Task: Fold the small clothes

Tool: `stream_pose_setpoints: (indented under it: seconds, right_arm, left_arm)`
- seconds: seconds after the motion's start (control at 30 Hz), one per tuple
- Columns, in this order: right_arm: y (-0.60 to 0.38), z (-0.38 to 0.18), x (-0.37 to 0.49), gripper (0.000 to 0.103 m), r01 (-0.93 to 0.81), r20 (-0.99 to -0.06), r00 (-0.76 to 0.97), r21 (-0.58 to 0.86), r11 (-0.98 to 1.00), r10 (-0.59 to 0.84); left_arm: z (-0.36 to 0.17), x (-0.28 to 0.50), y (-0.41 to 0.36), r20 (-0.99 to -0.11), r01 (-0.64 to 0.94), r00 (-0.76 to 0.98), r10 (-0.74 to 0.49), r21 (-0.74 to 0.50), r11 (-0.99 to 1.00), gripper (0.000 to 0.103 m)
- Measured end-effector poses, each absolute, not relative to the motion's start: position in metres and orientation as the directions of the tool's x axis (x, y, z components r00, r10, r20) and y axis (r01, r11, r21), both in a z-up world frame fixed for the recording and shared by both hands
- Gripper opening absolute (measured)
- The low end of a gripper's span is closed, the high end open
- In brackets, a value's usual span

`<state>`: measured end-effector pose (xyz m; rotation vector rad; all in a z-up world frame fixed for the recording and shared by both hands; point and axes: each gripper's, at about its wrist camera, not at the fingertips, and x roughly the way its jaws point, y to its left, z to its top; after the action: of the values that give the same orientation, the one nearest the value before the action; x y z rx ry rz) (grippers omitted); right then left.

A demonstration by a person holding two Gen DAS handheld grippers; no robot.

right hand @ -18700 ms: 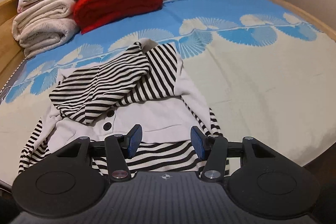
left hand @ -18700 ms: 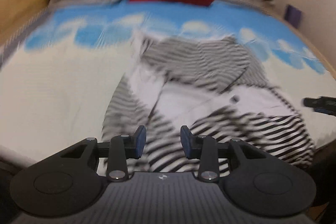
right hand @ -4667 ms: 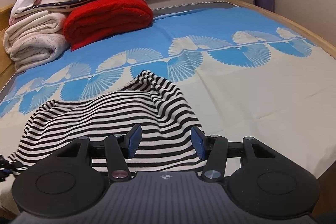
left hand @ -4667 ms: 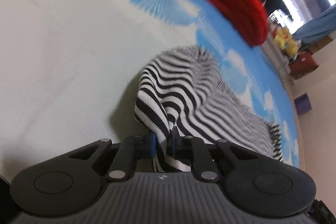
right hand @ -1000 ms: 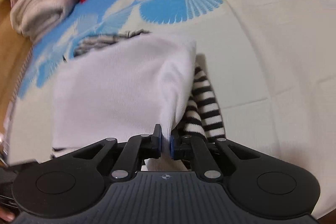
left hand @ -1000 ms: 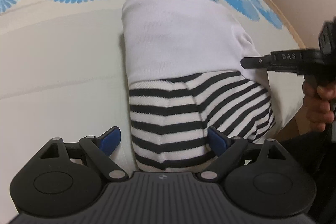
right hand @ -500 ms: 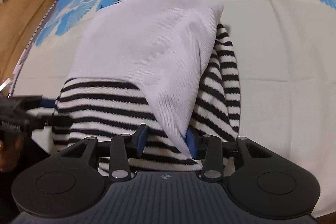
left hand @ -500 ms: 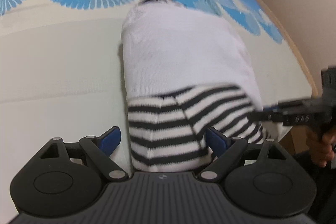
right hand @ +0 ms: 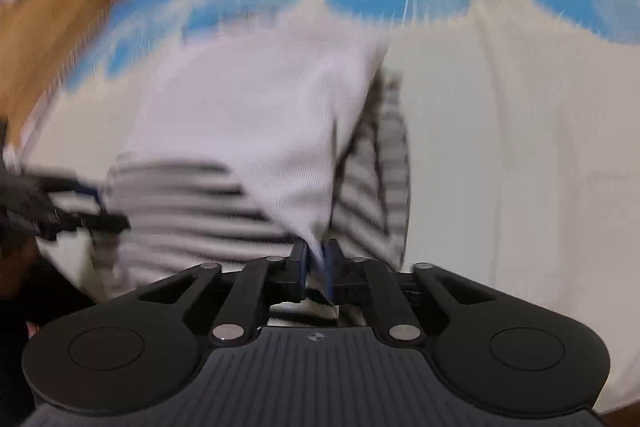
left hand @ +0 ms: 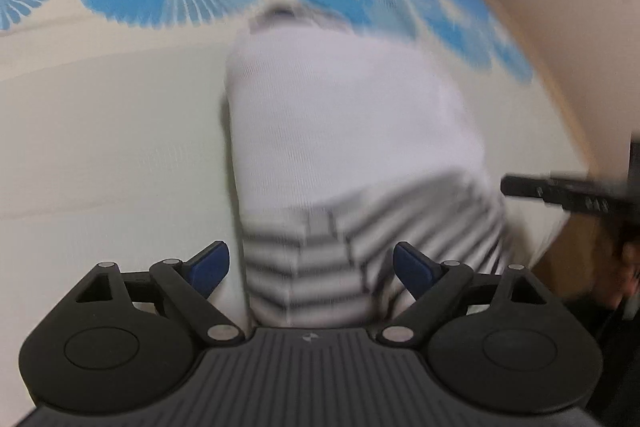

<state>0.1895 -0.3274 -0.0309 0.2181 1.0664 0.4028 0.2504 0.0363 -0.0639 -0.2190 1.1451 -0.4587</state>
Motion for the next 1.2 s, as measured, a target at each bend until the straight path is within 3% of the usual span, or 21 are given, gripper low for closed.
stream_pose_setpoints:
  seconds: [0.03,0.07,0.13,0.4,0.43,0.5,0.57,0.6,0.67,0.97,1.1,1.2]
  right_arm:
    - [-0.332,-0.023,0.192,0.027,-0.202,-0.763,0.47,0.395,0.896,0.443]
    - [-0.338,-0.018,0.195,0.048,-0.175,-0.723,0.514,0.439,0.881,0.462]
    - [-0.345,-0.021,0.205,0.062,-0.1,-0.688,0.541,0.517,0.85,0.483]
    - [-0.328,-0.072,0.246,0.061,0.064,-0.815,0.417,0.468,0.882,0.402]
    - [-0.328,-0.077,0.247,0.06,0.084,-0.818,0.412,0.473,0.877,0.401]
    - [-0.324,-0.077,0.247,0.046,0.084,-0.81,0.421,0.482,0.872,0.407]
    - [-0.319,-0.072,0.247,0.016,0.064,-0.796,0.441,0.488,0.871,0.414]
    - [-0.317,-0.068,0.247,0.012,0.058,-0.791,0.452,0.488,0.871,0.414]
    - [-0.313,-0.061,0.249,0.008,0.06,-0.781,0.48,0.482,0.874,0.398]
    - [-0.301,-0.016,0.307,0.007,-0.017,-0.583,0.685,0.586,0.81,0.436]
    - [-0.274,-0.012,0.348,0.007,-0.067,-0.551,0.703,0.578,0.813,0.449]
    - [-0.252,-0.026,0.377,0.007,-0.059,-0.604,0.682,0.517,0.854,0.413]
  left_arm:
    - [-0.063,0.26,0.043,-0.807,0.205,0.349,-0.475,-0.429,0.88,0.092]
    - [-0.065,0.271,0.05,-0.794,0.168,0.358,-0.491,-0.463,0.87,0.092]
    - [-0.073,0.293,0.061,-0.775,0.09,0.362,-0.518,-0.524,0.847,0.092]
    - [-0.132,0.341,0.052,-0.693,-0.045,0.326,-0.643,-0.691,0.722,0.092]
    - [-0.132,0.341,0.047,-0.686,-0.02,0.34,-0.643,-0.689,0.725,0.089]
    - [-0.127,0.34,0.033,-0.698,0.032,0.369,-0.614,-0.651,0.759,0.082]
    - [-0.119,0.339,0.025,-0.701,0.067,0.398,-0.592,-0.621,0.781,0.063]
    - [-0.111,0.34,0.022,-0.701,0.09,0.413,-0.581,-0.604,0.792,0.051]
    - [-0.09,0.342,0.017,-0.692,0.15,0.446,-0.567,-0.567,0.81,0.045]
    - [-0.011,0.415,0.057,-0.624,0.247,0.584,-0.519,-0.472,0.846,0.047]
    - [-0.023,0.445,0.086,-0.672,0.163,0.609,-0.421,-0.413,0.896,0.074]
    - [-0.031,0.444,0.104,-0.748,0.052,0.602,-0.28,-0.313,0.948,0.072]
